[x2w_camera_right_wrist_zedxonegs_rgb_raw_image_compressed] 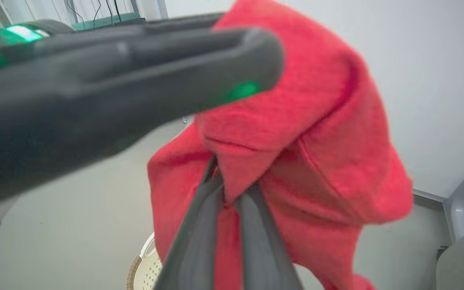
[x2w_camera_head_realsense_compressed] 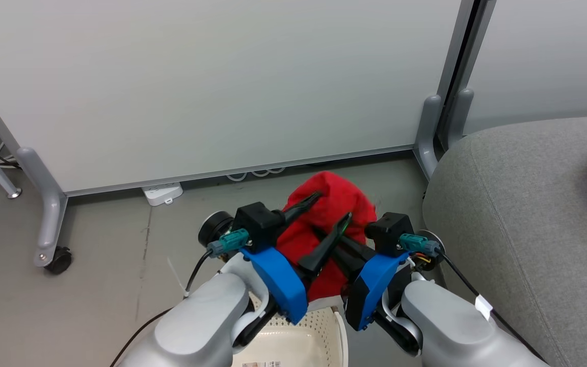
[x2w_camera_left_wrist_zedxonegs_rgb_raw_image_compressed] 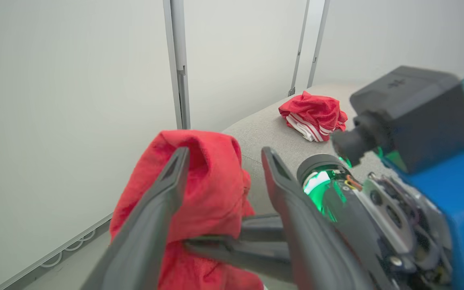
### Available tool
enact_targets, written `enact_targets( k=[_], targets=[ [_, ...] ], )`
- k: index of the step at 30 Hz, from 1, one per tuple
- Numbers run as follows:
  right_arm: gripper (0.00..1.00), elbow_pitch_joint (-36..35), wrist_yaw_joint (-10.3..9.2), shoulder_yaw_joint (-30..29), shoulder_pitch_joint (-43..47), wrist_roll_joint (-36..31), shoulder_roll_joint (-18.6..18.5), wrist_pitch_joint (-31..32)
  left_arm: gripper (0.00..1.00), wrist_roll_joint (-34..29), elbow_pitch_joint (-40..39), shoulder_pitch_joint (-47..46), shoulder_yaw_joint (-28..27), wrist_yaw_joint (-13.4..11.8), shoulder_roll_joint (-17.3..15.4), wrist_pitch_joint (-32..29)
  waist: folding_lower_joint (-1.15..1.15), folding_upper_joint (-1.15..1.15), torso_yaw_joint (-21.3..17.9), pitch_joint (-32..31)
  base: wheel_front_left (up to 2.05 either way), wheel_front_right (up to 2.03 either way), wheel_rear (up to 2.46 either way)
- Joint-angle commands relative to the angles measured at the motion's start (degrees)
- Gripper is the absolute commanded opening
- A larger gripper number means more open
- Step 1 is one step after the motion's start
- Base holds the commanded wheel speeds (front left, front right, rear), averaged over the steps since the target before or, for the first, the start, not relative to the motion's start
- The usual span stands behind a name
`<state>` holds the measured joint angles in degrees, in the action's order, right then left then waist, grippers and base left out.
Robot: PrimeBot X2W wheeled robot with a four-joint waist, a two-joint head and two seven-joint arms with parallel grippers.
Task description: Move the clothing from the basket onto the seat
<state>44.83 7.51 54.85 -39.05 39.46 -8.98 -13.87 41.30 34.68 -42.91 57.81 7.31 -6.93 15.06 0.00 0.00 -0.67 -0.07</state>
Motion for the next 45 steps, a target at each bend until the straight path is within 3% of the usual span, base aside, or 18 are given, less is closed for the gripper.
enact_targets(
  k=[1, 14, 17, 22, 32, 45],
  targets=[
    [0.0, -0.24, -0.04, -0.26, -1.03, -0.37, -0.09, -0.36, 1.0, -0.92, -0.37, 1.89, -1.21, 0.27, -0.76, 0.16, 0.0, 0.0, 0.05, 0.07, 0.0, 0.0, 0.0],
    [0.0, -1.12, -0.04, -3.97, 0.95, -2.24, -1.6, -0.91, 1.0, -15.45, -11.17, 20.61, -21.18, -1.26, -4.46, 0.17, 0.0, 0.0, 1.31, 1.14, 0.0, 0.0, 0.0],
    [0.0, -1.74, -0.04, -5.79, 1.39, -3.37, -2.07, -1.02, 1.0, -19.91, -14.91, 26.79, -27.84, -1.0, -4.42, 0.17, 0.0, 0.0, 1.51, 1.55, 0.0, 0.0, 0.0],
    [0.0, -2.37, -0.04, -7.11, 2.14, -4.39, -2.31, -1.01, 1.0, -22.99, -17.0, 31.24, -32.72, -0.53, -3.77, 0.16, 0.0, 0.0, 1.58, 1.7, 0.0, 0.0, 0.0],
    [0.0, -3.69, -0.04, -9.7, 3.34, -5.95, -2.72, -0.16, 1.0, -26.17, -17.58, 33.27, -35.91, 0.19, -2.84, 0.17, 0.0, 0.0, 1.54, 1.77, 0.0, 0.0, 0.0],
    [0.0, -5.56, -0.04, -12.44, 4.44, -7.91, -2.64, 0.99, 1.0, -25.65, -17.9, 32.54, -34.58, 0.26, -3.54, 0.17, 0.0, 0.0, -0.49, 2.68, 0.0, 0.0, 0.0]
  ],
)
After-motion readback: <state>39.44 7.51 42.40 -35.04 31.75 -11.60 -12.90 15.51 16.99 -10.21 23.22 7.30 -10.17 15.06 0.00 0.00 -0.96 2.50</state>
